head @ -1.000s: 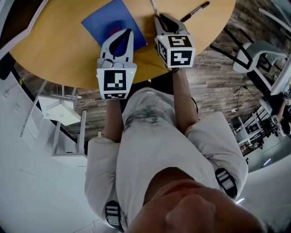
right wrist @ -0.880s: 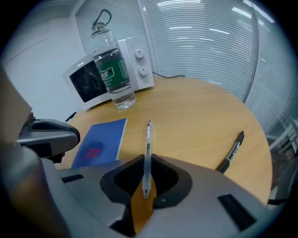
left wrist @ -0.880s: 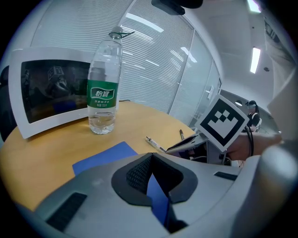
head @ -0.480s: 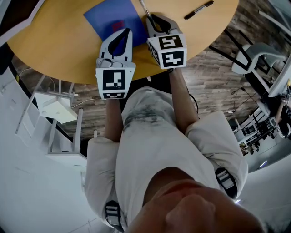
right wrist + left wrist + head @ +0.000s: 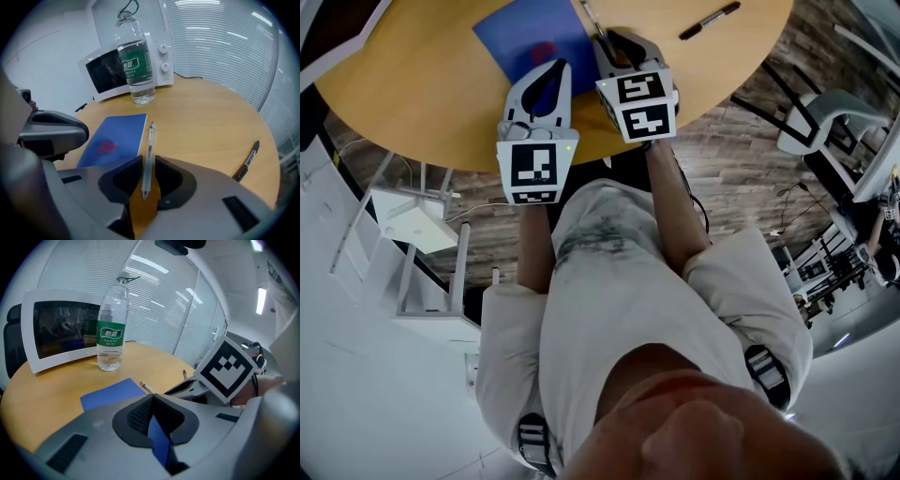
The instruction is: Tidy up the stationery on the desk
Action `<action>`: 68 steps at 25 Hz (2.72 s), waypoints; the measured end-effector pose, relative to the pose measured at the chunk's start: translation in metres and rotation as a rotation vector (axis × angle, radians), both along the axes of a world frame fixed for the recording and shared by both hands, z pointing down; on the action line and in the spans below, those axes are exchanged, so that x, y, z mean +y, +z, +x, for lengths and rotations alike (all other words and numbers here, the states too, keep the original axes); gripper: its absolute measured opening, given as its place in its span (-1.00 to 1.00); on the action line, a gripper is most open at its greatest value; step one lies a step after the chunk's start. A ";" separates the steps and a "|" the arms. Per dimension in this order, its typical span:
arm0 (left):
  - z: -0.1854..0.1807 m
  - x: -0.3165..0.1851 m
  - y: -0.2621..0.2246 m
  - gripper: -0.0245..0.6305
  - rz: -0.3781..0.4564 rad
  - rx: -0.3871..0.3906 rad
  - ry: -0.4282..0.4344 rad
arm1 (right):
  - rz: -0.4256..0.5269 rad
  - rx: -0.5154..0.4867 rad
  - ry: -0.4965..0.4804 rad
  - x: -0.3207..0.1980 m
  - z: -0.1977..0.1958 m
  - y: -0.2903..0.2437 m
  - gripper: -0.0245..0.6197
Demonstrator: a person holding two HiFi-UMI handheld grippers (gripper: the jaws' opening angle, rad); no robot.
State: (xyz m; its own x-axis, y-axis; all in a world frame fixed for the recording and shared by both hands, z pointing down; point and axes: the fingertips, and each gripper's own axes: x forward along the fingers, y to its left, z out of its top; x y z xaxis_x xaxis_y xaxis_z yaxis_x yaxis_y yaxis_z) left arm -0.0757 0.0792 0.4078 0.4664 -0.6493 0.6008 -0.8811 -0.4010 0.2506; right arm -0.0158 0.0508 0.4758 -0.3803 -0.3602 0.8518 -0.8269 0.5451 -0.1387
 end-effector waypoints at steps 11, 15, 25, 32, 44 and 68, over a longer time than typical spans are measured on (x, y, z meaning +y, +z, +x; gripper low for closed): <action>0.018 -0.009 -0.008 -0.90 0.020 -0.002 0.024 | 0.047 -0.016 0.029 -0.007 0.021 -0.021 -0.46; 0.032 -0.016 -0.009 -0.90 0.027 0.007 0.048 | 0.067 -0.011 0.067 -0.014 0.040 -0.028 -0.46; 0.083 -0.033 -0.009 -0.90 0.034 0.026 0.156 | 0.107 0.028 0.260 -0.029 0.113 -0.033 -0.46; 0.118 -0.044 -0.005 -0.90 0.028 0.035 0.236 | 0.107 0.044 0.370 -0.035 0.149 -0.031 -0.44; 0.134 -0.053 0.003 -0.90 0.010 0.034 0.278 | 0.043 0.034 0.446 -0.046 0.162 -0.006 -0.27; 0.066 -0.029 0.001 -0.90 0.010 0.016 0.085 | 0.045 0.011 0.275 -0.023 0.101 -0.007 -0.61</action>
State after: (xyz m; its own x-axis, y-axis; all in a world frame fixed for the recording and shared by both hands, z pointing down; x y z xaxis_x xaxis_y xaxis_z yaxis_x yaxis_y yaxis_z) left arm -0.0099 0.0498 0.4089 0.5293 -0.6127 0.5869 -0.8399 -0.4765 0.2600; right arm 0.0855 0.0275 0.4686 -0.2541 -0.4862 0.8361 -0.9459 0.3054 -0.1098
